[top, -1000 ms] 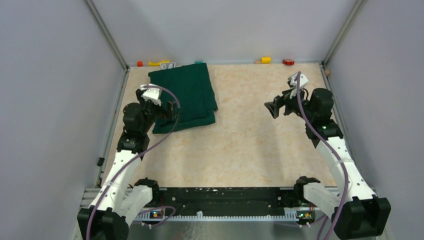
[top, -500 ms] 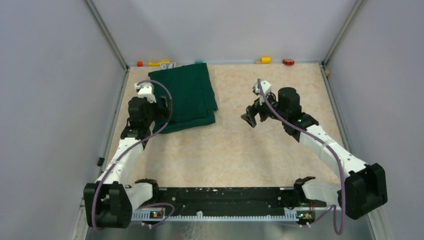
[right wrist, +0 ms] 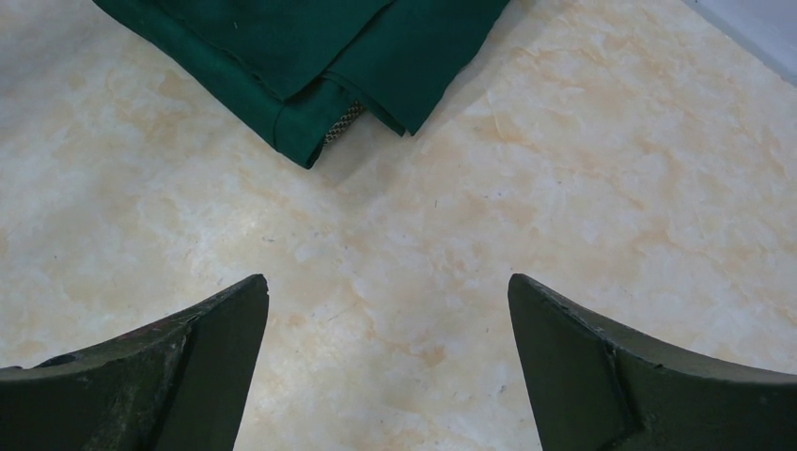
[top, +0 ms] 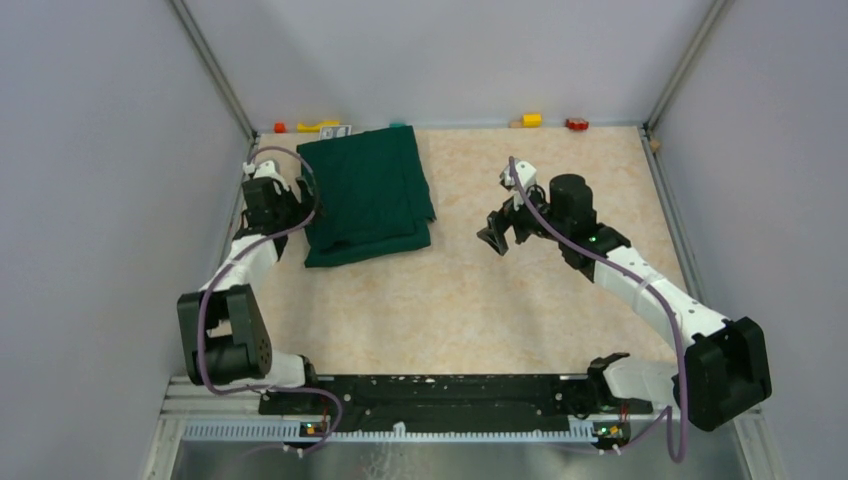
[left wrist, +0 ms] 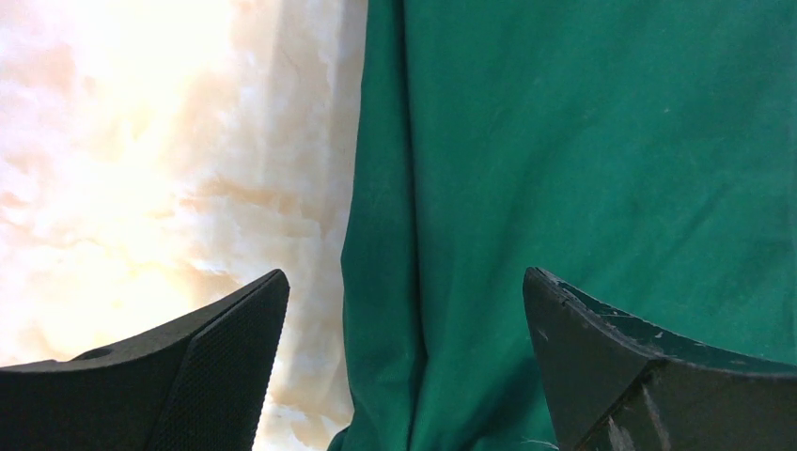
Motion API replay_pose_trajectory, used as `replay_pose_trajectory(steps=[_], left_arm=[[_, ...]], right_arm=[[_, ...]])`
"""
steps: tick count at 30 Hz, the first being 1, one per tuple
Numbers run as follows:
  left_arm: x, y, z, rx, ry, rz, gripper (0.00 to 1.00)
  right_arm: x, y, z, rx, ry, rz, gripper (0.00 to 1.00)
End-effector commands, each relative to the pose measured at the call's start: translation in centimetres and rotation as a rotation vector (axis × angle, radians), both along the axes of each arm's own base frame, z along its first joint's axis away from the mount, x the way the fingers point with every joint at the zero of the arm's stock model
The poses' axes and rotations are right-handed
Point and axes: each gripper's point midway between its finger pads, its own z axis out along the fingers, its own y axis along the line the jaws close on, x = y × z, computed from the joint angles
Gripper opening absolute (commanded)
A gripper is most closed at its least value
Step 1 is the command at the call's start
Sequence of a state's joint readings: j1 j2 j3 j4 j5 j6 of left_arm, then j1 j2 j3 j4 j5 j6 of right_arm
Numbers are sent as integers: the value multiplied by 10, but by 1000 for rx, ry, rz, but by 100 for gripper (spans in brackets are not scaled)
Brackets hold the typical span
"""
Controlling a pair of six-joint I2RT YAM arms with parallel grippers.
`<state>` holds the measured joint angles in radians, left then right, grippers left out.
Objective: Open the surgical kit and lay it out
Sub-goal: Move the surgical kit at the center of the board.
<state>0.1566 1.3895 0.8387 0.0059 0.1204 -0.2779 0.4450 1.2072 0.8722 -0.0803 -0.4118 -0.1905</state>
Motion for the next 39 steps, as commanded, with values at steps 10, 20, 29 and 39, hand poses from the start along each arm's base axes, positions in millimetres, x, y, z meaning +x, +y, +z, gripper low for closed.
replay_pose_trajectory(steps=[10,20,29,39], left_arm=[[-22,-80,-51,-514,226,-229,98],[-58,-187,-39,-579,221,-544,99],[-55,-289,-4,-493,88,-960,99],[-71,-253,28,-80,-101,-1085,99]], right_arm=[[6,-2,8,-7,-75,-24,96],[14,-16,6,-64,-117,-88,96],[27,-26,0,-94,-114,-168,96],[50,-27,3,-11,-50,-315,96]])
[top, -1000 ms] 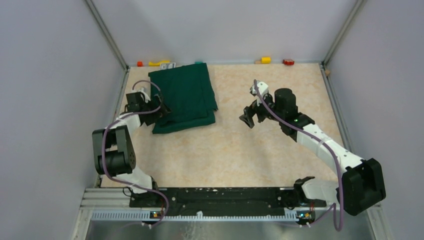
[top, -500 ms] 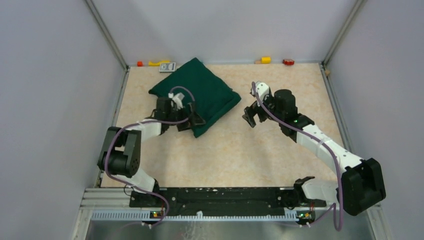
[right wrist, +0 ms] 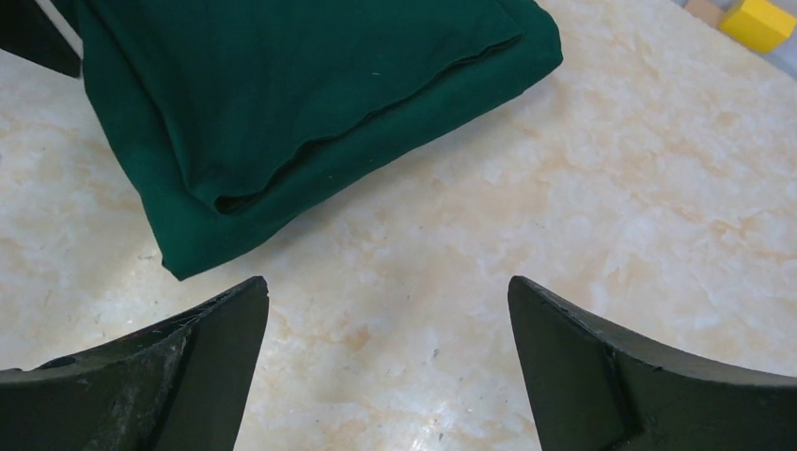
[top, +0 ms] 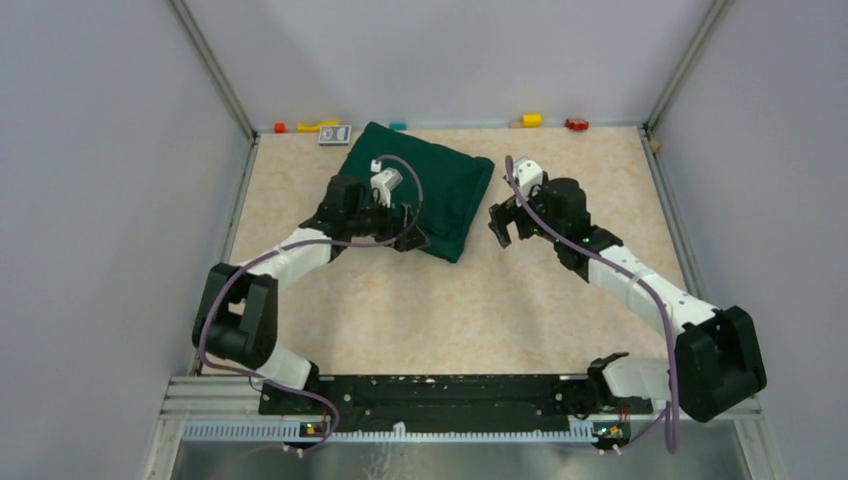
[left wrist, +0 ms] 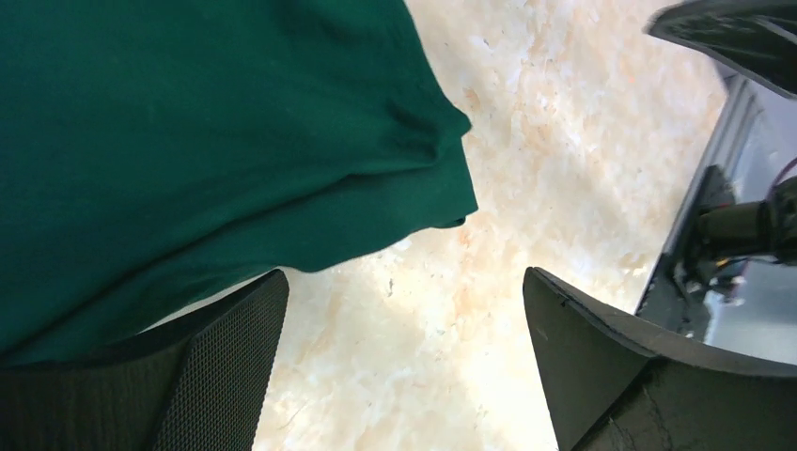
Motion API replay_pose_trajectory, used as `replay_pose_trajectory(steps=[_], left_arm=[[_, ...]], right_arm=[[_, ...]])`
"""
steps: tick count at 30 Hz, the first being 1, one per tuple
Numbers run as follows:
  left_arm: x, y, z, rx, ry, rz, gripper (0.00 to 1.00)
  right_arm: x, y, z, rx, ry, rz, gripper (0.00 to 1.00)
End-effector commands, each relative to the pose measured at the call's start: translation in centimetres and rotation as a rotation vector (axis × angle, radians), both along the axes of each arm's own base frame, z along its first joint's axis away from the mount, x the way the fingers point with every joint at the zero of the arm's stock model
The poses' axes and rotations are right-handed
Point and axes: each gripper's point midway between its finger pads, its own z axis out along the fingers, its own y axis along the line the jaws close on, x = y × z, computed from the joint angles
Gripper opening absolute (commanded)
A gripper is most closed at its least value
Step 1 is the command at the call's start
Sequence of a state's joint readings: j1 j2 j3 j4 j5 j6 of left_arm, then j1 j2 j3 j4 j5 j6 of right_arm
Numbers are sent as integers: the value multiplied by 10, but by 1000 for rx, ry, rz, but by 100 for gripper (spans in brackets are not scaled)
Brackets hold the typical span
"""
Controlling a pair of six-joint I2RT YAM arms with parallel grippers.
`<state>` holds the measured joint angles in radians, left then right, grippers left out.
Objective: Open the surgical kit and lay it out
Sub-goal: Move the surgical kit at the center of the board.
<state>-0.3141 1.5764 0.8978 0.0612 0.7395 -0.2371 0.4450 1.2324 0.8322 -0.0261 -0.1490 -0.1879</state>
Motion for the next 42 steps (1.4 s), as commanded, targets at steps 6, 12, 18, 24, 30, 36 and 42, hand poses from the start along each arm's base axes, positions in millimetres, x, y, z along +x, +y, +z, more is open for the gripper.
replay_pose_trajectory(steps=[6,12,18,24,30,36,42], left_arm=[[42,75,77,148,-368,206,99],[121,156,101,114,-353,503,99],[188,200,87,77,-291,634,99],[236,205,54,-3,-199,616,99],[240,193,15,-97,-84,547,99],[203,168,2,-184,-16,417,97],[152,141,-9,-224,24,305,95]], right_arm=[[40,30,19,174,67,-84,96],[65,53,3,289,206,-152,96],[76,68,-31,351,356,-205,96],[77,88,-55,396,461,-163,95],[74,102,-76,411,542,-121,94],[71,108,-74,456,585,-35,93],[69,94,-65,513,587,33,92]])
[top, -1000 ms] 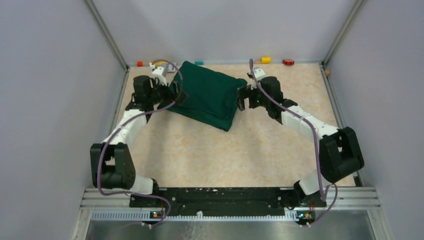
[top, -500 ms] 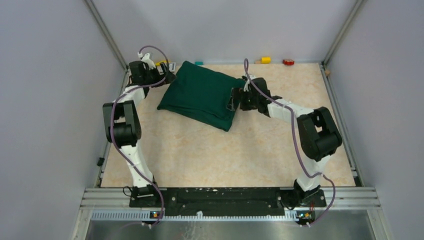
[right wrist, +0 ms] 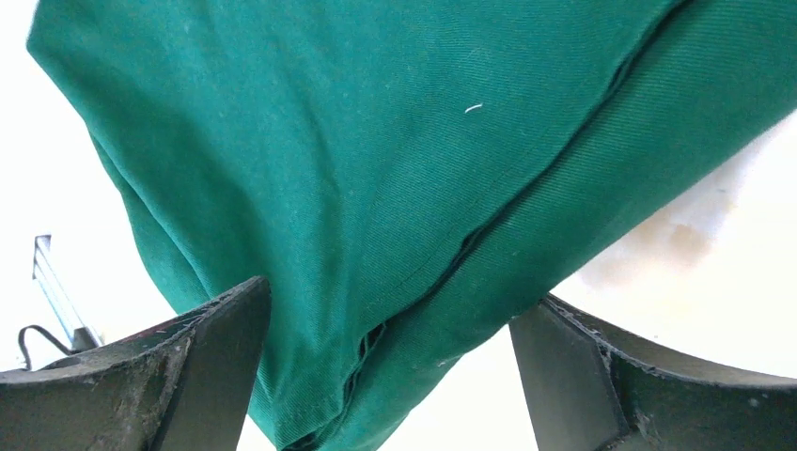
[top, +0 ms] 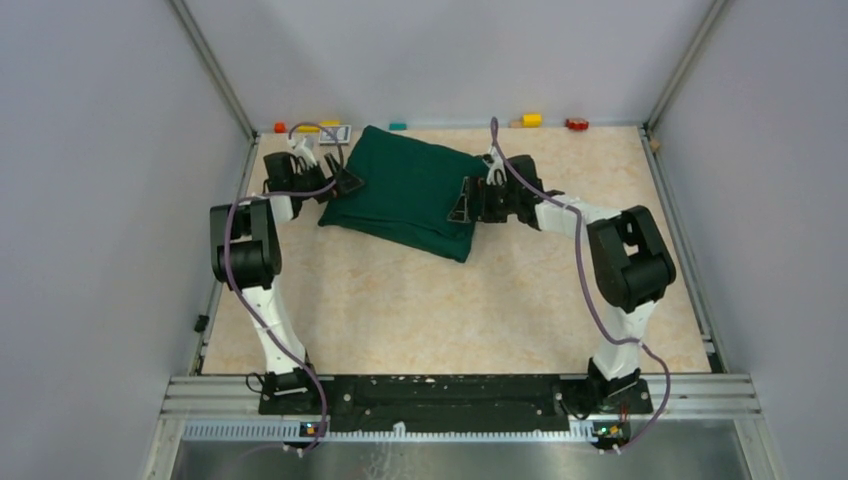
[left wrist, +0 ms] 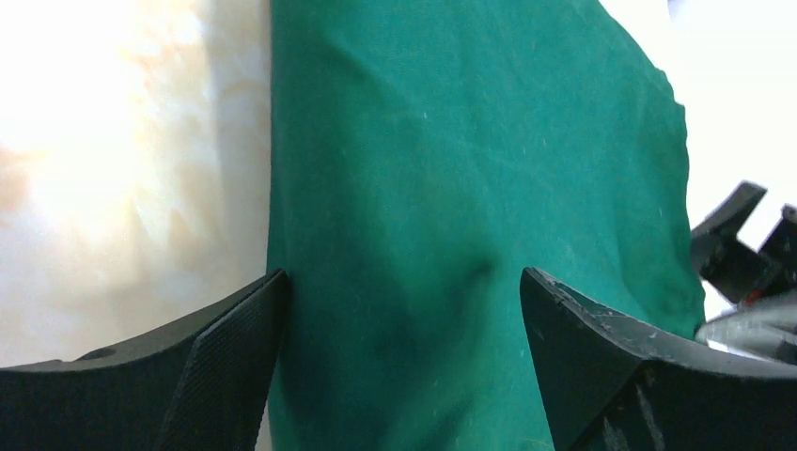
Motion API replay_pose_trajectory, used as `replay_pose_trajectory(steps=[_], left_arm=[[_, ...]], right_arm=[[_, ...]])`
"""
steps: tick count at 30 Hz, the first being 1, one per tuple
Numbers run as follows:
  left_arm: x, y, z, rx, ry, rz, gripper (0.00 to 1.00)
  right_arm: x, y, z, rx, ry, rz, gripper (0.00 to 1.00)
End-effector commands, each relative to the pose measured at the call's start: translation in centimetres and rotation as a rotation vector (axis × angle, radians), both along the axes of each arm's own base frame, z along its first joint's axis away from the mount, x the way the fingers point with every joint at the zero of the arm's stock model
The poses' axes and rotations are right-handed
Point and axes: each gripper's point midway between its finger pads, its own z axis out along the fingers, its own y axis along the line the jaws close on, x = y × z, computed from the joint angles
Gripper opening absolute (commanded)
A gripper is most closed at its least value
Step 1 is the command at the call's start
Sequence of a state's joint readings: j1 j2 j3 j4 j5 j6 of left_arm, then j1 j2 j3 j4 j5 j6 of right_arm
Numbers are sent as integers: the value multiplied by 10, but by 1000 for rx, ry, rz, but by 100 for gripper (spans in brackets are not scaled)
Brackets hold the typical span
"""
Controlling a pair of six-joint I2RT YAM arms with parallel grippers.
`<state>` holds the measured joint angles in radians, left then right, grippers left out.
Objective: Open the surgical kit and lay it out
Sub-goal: Move the surgical kit at the center of the board.
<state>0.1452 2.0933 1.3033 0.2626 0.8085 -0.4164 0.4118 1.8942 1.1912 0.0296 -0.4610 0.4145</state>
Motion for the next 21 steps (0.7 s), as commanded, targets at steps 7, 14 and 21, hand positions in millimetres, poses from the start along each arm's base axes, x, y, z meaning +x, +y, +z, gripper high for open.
replay_pose_trajectory(steps=[7,14,21], left_arm=[[-102,-83,23,-63,-34,-324,95],[-165,-146,12,-2,14,-517,96],[-198,-165,9,-9,48,-571,96]], right_arm=[[0,-28,50,93,-151,96,92],[-41,-56,49,3,-208,146,91],[-50,-93,51,-61,-247,113,91]])
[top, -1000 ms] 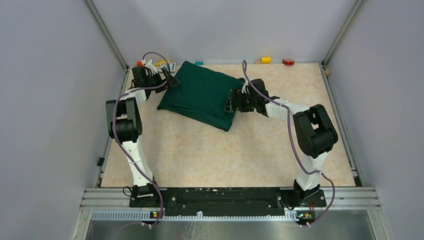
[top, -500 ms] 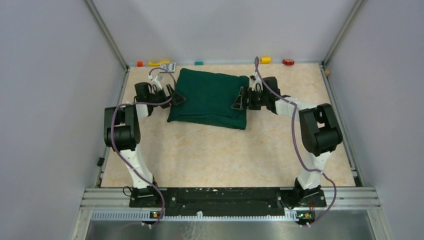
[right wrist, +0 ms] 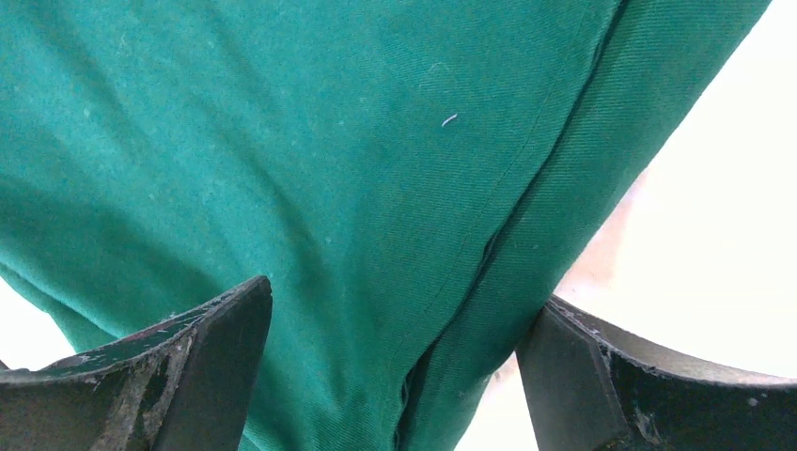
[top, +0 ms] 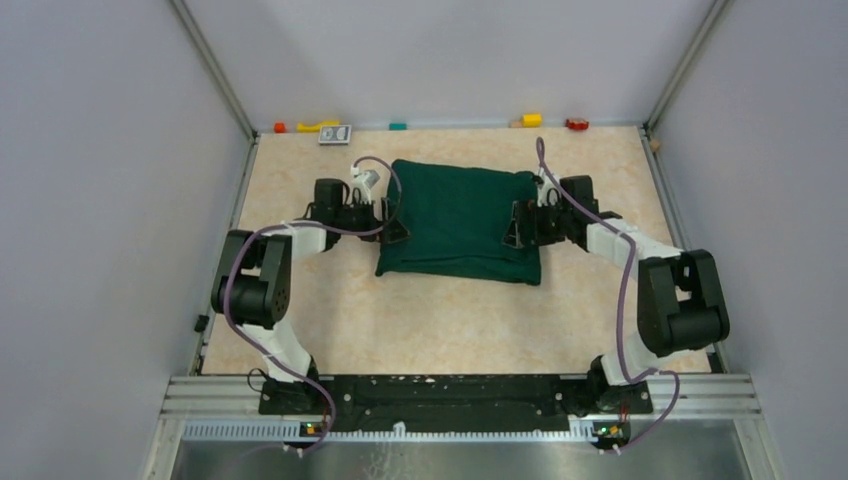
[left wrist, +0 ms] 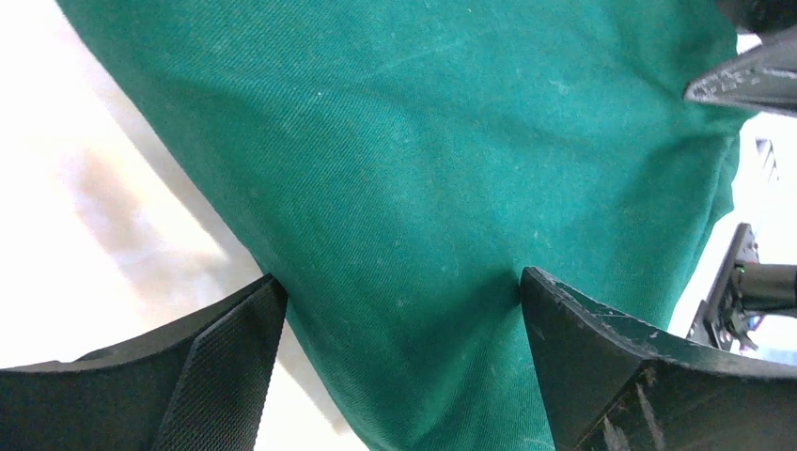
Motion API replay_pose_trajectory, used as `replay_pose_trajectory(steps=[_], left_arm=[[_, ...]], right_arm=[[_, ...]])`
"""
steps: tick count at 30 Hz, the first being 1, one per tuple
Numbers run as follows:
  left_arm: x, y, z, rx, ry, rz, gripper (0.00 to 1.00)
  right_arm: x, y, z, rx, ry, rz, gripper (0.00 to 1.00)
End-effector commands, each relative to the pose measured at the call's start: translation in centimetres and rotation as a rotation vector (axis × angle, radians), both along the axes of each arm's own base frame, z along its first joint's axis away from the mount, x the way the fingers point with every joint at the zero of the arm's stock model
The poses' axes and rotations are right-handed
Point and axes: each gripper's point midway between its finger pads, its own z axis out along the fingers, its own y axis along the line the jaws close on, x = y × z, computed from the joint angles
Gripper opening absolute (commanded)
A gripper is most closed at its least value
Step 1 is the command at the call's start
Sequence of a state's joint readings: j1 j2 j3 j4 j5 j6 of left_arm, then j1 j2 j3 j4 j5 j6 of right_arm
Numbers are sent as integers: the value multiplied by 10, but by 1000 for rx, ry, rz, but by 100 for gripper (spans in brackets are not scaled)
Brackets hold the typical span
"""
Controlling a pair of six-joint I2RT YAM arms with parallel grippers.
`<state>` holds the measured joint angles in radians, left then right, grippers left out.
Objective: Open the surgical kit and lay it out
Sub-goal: Move the surgical kit at the center of the board, then open the surgical kit at the center of the board.
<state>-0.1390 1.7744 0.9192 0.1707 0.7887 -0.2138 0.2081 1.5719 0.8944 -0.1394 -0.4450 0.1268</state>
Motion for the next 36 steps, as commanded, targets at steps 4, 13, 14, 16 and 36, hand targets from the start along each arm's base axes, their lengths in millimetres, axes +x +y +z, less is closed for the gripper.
replay_pose_trajectory(steps=[4,13,14,16,36], left_arm=[[-61,-41,19,-102,76,-215,96],[-35,-21,39,8,-53,-116,99],[-26,-16,46,35,-98,-87,99],[-8,-6,63,104,-205,-27,99],[-64,-216,136,242,-695,-517,88]], right_arm=[[2,21,66,140,-205,178,91],[11,-2,82,91,-239,100,92],[13,-8,87,79,-251,74,92],[16,-21,98,59,-281,29,92],[8,-171,149,88,-364,-520,91]])
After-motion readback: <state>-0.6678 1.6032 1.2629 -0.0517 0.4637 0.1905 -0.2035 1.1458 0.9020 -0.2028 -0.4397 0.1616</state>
